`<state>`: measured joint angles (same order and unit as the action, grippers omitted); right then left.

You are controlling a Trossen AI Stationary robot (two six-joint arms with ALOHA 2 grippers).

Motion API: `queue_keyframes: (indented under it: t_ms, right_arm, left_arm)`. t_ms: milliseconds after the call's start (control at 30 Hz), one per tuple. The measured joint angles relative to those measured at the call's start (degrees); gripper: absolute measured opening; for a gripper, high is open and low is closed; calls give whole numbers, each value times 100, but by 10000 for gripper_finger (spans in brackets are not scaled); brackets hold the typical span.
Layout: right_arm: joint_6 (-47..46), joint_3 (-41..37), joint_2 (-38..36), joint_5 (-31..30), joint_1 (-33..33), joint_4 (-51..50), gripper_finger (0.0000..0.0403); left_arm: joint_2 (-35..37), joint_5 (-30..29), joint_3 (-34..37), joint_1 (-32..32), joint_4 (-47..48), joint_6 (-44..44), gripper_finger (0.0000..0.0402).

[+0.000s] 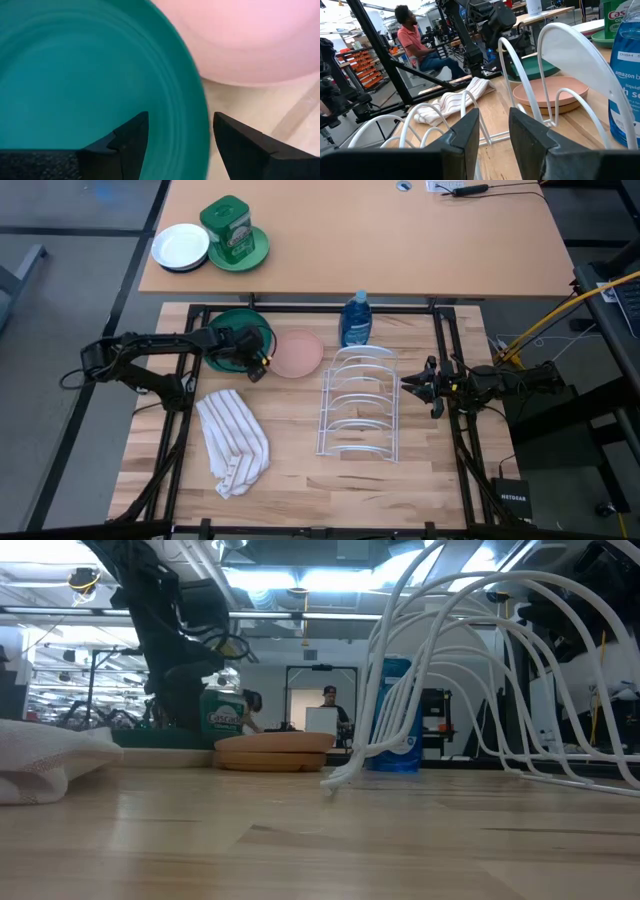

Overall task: Sort dishes
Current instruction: Put the green plate in the dish rack

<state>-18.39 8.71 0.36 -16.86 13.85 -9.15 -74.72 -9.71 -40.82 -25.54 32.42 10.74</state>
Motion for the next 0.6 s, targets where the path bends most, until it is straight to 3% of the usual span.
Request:
queue_keyframes:
  t_ms: [333, 600]
  right_arm:
    - [0, 0, 0, 0, 0, 1, 111]
    - [0, 0, 0, -2, 0, 2, 111]
  left_arm:
    - [-23, -233, 0, 241, -8, -181, 211]
    - [-445, -486, 2, 241, -83, -116, 211]
